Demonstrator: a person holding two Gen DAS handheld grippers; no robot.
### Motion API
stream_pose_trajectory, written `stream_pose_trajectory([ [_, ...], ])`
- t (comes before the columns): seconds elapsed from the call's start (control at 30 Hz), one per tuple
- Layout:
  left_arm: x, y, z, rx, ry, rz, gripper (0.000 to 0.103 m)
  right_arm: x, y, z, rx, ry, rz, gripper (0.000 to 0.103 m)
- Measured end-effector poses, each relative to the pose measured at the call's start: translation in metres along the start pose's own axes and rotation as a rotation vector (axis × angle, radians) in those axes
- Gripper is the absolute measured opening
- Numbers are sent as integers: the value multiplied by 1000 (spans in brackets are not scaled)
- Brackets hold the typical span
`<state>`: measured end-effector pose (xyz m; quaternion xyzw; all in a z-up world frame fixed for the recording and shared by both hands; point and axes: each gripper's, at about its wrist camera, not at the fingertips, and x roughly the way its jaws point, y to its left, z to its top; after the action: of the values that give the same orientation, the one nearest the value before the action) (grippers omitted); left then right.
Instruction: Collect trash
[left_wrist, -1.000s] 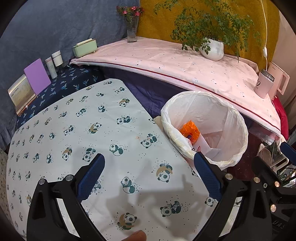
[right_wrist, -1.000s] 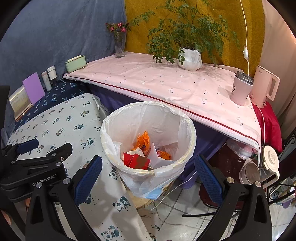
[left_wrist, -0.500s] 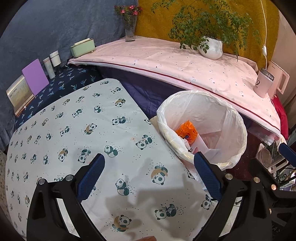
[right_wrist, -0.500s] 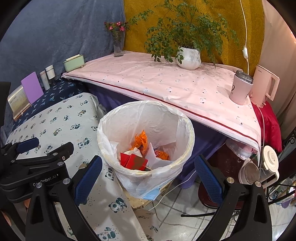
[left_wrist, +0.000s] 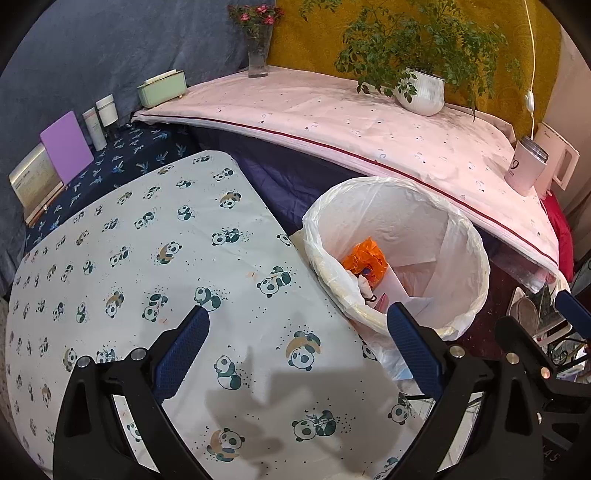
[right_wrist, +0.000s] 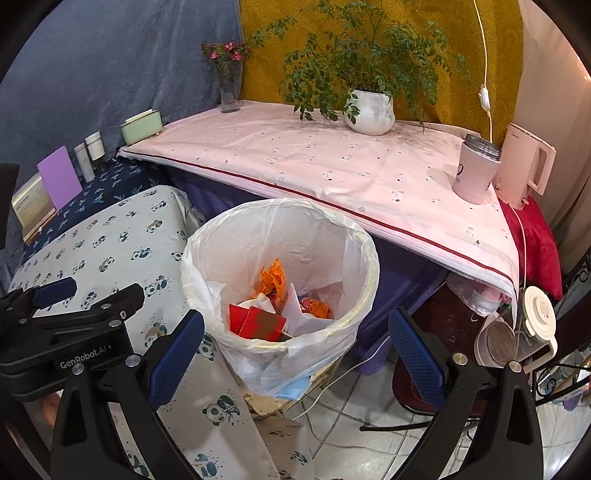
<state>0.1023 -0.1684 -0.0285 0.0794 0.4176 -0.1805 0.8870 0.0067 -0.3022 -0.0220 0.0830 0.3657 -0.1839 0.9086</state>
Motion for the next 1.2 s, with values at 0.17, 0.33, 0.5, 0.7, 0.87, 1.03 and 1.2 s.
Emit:
stream_pose_trajectory([
  [0.17, 4, -4, 0, 4, 5, 8, 93, 3, -6, -1, 13, 6, -3, 96],
  [0.33, 6, -10, -1, 31, 2, 14, 93, 6, -9, -3, 19, 9, -3, 96],
  [0.5, 7, -13, -3, 48, 4, 17, 93, 6, -11, -3, 20, 10, -2, 96],
  [0.7, 5, -16, -6, 68, -2, 29, 93, 6, -11, -5, 23, 10, -2, 96],
  [0.87, 4, -17, -6, 83, -5, 33, 93, 6, -12, -5, 23, 10, -1, 96],
  [1.03, 4, -17, -7, 86, -4, 34, 93, 6, -12, -5, 23, 8, -1, 96],
  [1.2, 1, -18, -7, 97, -17, 43, 93, 4, -11, -5, 21, 4, -1, 96],
])
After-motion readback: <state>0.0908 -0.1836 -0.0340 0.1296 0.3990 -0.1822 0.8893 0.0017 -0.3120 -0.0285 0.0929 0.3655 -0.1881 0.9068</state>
